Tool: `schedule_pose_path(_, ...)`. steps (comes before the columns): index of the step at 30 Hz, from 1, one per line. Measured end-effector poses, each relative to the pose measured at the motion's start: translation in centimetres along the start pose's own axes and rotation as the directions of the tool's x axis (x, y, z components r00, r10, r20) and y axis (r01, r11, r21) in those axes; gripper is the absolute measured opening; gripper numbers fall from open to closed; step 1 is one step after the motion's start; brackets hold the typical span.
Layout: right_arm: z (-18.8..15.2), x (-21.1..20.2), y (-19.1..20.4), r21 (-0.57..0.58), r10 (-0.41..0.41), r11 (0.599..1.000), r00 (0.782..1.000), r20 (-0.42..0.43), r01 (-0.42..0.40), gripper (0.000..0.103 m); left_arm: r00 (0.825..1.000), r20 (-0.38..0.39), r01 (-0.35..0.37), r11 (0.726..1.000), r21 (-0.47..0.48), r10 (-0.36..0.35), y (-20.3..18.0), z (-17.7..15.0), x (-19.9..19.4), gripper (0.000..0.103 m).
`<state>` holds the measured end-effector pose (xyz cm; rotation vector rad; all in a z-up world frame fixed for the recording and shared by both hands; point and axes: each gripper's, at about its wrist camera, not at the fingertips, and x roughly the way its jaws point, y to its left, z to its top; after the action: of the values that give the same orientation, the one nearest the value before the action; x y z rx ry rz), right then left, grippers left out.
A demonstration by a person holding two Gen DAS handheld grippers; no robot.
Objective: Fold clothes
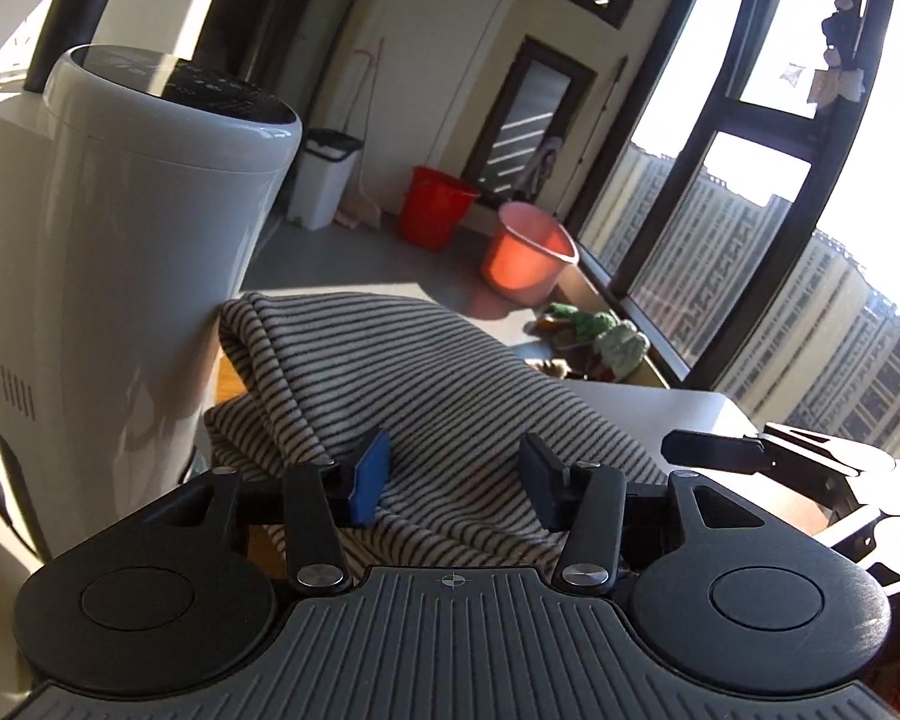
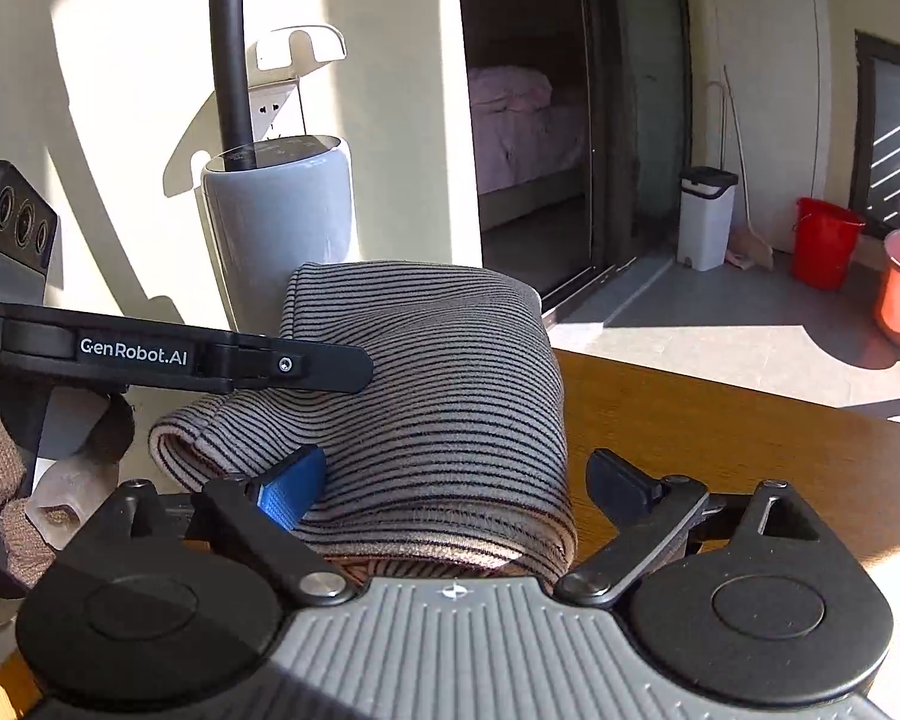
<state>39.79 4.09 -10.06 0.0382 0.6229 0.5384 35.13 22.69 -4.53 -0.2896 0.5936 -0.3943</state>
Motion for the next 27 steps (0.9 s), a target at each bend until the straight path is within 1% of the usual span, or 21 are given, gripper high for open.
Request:
schedule_pose_path(1, -0.1, 0.2, -0.4, 0.032, 0.016, 0.999, 1.000, -0.007, -0.015, 0.101, 1.000, 0.003, -0.003, 1.000, 0.000, 0.003, 0.0, -0.1, -0.1, 0.052)
schedule_pose_path(2, -0.3, 0.1, -1.2, 0.088, 0.050, 0.995, 0.999, -0.016, -0.049, 0.098, 1.000, 0.006, -0.006, 1.000, 0.000, 0.006, 0.1, -0.2, -0.1, 0.052)
schedule_pose_path(3, -0.5, -0.2, -2.0, 0.130, 0.088, 0.988, 0.996, -0.020, -0.085, 0.084, 1.000, 0.009, -0.004, 1.000, -0.003, 0.004, 0.0, -0.3, -0.1, 0.053)
schedule_pose_path(4, -0.5, -0.6, -2.4, 0.151, 0.108, 0.983, 0.994, -0.022, -0.103, 0.080, 1.000, 0.012, -0.003, 1.000, -0.003, 0.003, 0.0, -0.4, 0.0, 0.053)
schedule_pose_path(5, -0.4, -1.1, -2.4, 0.146, 0.104, 0.984, 0.994, -0.023, -0.100, 0.072, 1.000, 0.015, -0.003, 1.000, -0.001, 0.003, -0.2, -0.4, 0.1, 0.053)
schedule_pose_path(6, -0.3, -1.6, -2.3, 0.137, 0.099, 0.986, 0.995, -0.025, -0.095, 0.067, 1.000, 0.017, -0.004, 1.000, 0.001, 0.004, -0.3, -0.5, 0.2, 0.055)
schedule_pose_path(7, -0.1, -2.1, -2.0, 0.119, 0.089, 0.989, 0.996, -0.026, -0.086, 0.064, 1.000, 0.020, 0.000, 1.000, -0.001, 0.000, -0.4, -0.4, 0.4, 0.056)
schedule_pose_path(8, 0.1, -2.6, -1.7, 0.096, 0.077, 0.993, 0.997, -0.023, -0.074, 0.058, 1.000, 0.024, 0.007, 1.000, -0.005, -0.006, -0.6, -0.4, 0.6, 0.059)
schedule_pose_path(9, 0.4, -3.0, -1.3, 0.073, 0.064, 0.995, 0.998, -0.021, -0.062, 0.054, 1.000, 0.027, 0.013, 1.000, -0.011, -0.013, -0.7, -0.3, 0.8, 0.060)
schedule_pose_path(11, 0.9, -3.7, -0.6, 0.019, 0.028, 0.999, 1.000, -0.009, -0.028, 0.051, 0.999, 0.034, 0.025, 0.999, -0.022, -0.024, -0.9, -0.3, 1.0, 0.061)
schedule_pose_path(13, 1.4, -4.1, 0.6, -0.070, -0.023, 0.997, 1.000, 0.011, 0.023, 0.051, 0.998, 0.035, 0.049, 0.998, -0.048, -0.047, -0.8, -0.2, 1.2, 0.061)
schedule_pose_path(15, 1.7, -4.5, 1.9, -0.169, -0.071, 0.983, 0.997, 0.029, 0.075, 0.051, 0.997, 0.035, 0.071, 0.995, -0.069, -0.069, -0.6, 0.0, 1.2, 0.061)
schedule_pose_path(18, 0.6, -3.7, 4.5, -0.330, -0.146, 0.932, 0.989, 0.030, 0.148, 0.054, 0.996, 0.041, 0.083, 0.992, -0.094, -0.079, -0.3, 0.2, 0.4, 0.063)
schedule_pose_path(21, -0.6, -2.7, 6.0, -0.404, -0.194, 0.893, 0.980, 0.050, 0.197, 0.056, 0.992, 0.080, 0.109, 0.986, -0.125, -0.100, 0.2, 0.2, -1.5, 0.068)
schedule_pose_path(22, -0.8, -2.5, 6.3, -0.413, -0.198, 0.887, 0.978, 0.061, 0.205, 0.057, 0.992, 0.072, 0.112, 0.986, -0.124, -0.104, 0.3, 0.0, -1.7, 0.068)
schedule_pose_path(23, -0.7, -2.6, 6.4, -0.412, -0.187, 0.889, 0.980, 0.069, 0.199, 0.060, 0.994, 0.051, 0.099, 0.988, -0.116, -0.094, 0.4, -0.3, -1.4, 0.067)
schedule_pose_path(25, 0.1, -3.2, 6.1, -0.392, -0.149, 0.905, 0.986, 0.080, 0.168, 0.064, 0.999, 0.016, 0.052, 0.996, -0.078, -0.051, 0.5, -1.0, -0.5, 0.061)
schedule_pose_path(26, 0.6, -3.6, 5.8, -0.380, -0.128, 0.913, 0.988, 0.085, 0.151, 0.068, 0.999, 0.014, 0.045, 0.997, -0.063, -0.044, 0.5, -1.2, -0.3, 0.059)
schedule_pose_path(27, 1.0, -4.0, 5.6, -0.368, -0.108, 0.920, 0.989, 0.096, 0.137, 0.068, 0.999, 0.015, 0.047, 0.997, -0.060, -0.046, 0.7, -1.2, -0.2, 0.060)
